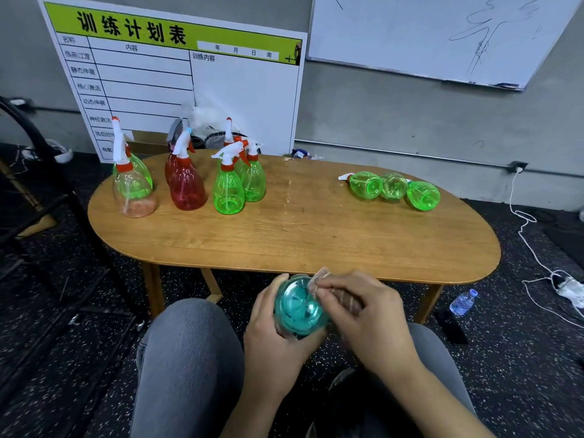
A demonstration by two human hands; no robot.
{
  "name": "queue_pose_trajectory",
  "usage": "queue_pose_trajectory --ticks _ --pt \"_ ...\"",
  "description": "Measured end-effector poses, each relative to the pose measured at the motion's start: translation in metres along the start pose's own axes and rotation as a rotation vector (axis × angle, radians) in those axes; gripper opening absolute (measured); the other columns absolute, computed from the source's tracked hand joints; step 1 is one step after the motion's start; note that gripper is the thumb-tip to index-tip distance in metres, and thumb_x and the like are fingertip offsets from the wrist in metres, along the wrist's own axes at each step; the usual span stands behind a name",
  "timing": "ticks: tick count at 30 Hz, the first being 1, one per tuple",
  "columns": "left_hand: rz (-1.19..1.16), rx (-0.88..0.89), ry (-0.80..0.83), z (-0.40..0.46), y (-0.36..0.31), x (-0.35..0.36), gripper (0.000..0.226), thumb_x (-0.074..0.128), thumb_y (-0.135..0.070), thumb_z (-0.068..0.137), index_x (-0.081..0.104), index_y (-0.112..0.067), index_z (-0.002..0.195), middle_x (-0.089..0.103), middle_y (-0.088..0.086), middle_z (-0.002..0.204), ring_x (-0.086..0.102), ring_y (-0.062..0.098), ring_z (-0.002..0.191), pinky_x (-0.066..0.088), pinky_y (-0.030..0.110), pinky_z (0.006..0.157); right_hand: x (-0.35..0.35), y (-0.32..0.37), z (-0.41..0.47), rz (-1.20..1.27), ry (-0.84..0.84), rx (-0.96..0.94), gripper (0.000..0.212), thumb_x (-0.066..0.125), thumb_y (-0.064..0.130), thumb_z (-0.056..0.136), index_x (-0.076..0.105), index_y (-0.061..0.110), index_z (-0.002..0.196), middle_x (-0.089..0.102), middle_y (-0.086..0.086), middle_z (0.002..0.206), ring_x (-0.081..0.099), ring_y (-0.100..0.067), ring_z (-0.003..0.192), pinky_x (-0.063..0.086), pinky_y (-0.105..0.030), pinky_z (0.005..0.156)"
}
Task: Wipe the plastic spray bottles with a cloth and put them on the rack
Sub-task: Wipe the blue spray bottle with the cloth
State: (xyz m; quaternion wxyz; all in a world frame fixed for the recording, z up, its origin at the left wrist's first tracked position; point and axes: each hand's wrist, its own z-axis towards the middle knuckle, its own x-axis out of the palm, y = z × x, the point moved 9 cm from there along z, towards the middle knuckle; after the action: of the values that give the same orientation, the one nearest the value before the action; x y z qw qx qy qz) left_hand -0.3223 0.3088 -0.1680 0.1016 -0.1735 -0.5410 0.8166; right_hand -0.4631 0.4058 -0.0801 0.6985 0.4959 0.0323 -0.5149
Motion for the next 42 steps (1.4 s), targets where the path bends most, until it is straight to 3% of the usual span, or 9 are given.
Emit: queue_pose_trajectory --ticks 3,13,18,24,27,30,32,36,42 --pt "-0.074 -0.039 0.018 -0.002 0.002 0.003 0.104 0.096 -0.055 0.061 0.048 -0.042 0.152 0.058 -0.017 0.145 0.059 0.009 0.136 0.059 0.034 0.102 -0.011 -0.013 0.009 0.056 -0.021 0.074 0.014 0.081 0.026 0.089 0.082 0.031 0.102 0.073 0.021 0.094 0.070 -0.002 0.096 0.055 -0.021 0.083" --pt "-0.197 -0.043 0.139 -0.002 0.004 0.016 0.103 0.098 -0.031 0.071 0.040 -0.060 0.151 0.040 -0.015 0.165 0.050 0.011 0.146 0.059 0.037 0.102 -0.006 -0.037 0.006 0.187 -0.023 0.191 0.022 0.081 0.019 0.090 0.079 0.041 0.092 0.076 0.020 0.096 0.071 0.000 0.096 0.051 -0.016 0.088" --pt "-0.275 -0.033 0.119 -0.004 -0.010 0.013 0.059 0.064 -0.058 0.091 0.051 -0.052 0.148 0.026 -0.015 0.171 0.040 -0.009 0.146 0.049 0.011 0.101 0.001 -0.049 0.000 0.179 0.012 0.227 0.016 0.081 0.020 0.091 0.081 0.035 0.093 0.077 0.021 0.098 0.072 -0.001 0.098 0.053 -0.022 0.092" --pt "-0.207 -0.064 0.069 0.001 -0.004 0.006 0.030 0.053 -0.052 0.102 0.065 -0.051 0.130 0.030 -0.019 0.166 0.033 -0.006 0.151 0.044 0.017 0.115 0.019 -0.055 -0.013 0.145 0.075 0.235 0.014 0.081 0.023 0.091 0.081 0.037 0.094 0.077 0.023 0.100 0.072 -0.003 0.100 0.058 -0.036 0.093" --pt "-0.238 -0.096 0.047 0.004 -0.005 0.002 0.046 0.067 -0.043 0.095 0.059 -0.042 0.140 0.031 -0.007 0.165 0.043 -0.009 0.142 0.050 0.016 0.106 0.023 -0.058 -0.010 0.153 0.082 0.239 0.012 0.080 0.025 0.092 0.081 0.036 0.096 0.077 0.022 0.100 0.072 -0.003 0.100 0.058 -0.038 0.092" --pt "-0.314 -0.195 0.064 0.013 0.005 0.000 0.092 0.085 -0.028 0.087 0.031 -0.048 0.159 0.042 -0.005 0.162 0.057 0.007 0.138 0.052 0.030 0.110 0.025 -0.053 -0.001 0.166 0.076 0.223 0.012 0.080 0.024 0.092 0.081 0.035 0.095 0.077 0.024 0.099 0.071 0.000 0.099 0.057 -0.029 0.090" --pt "-0.361 -0.249 0.088 0.019 0.008 0.001 0.107 0.086 -0.006 0.087 0.020 -0.046 0.162 0.054 -0.005 0.152 0.064 0.006 0.129 0.054 0.024 0.103 0.027 -0.051 0.007 0.157 0.063 0.204 0.010 0.081 0.024 0.091 0.081 0.033 0.095 0.077 0.025 0.099 0.071 0.003 0.100 0.056 -0.025 0.090" --pt "-0.427 -0.250 0.061 0.036 0.004 -0.002 0.096 0.081 0.009 0.084 0.036 -0.029 0.159 0.071 -0.004 0.134 0.069 0.012 0.123 0.055 0.021 0.099 0.037 -0.050 0.023 0.172 0.067 0.200 0.009 0.081 0.028 0.090 0.082 0.030 0.099 0.077 0.023 0.100 0.071 0.002 0.100 0.058 -0.029 0.092" --pt "-0.316 -0.205 -0.008 0.081 0.023 -0.022 0.094 0.089 -0.018 0.083 0.037 -0.034 0.160 0.066 -0.007 0.142 0.065 0.011 0.130 0.050 0.038 0.114 0.061 -0.048 0.058 0.165 0.136 0.209 0.008 0.077 0.031 0.093 0.079 0.034 0.100 0.075 0.025 0.094 0.070 0.004 0.083 0.057 -0.019 0.071"
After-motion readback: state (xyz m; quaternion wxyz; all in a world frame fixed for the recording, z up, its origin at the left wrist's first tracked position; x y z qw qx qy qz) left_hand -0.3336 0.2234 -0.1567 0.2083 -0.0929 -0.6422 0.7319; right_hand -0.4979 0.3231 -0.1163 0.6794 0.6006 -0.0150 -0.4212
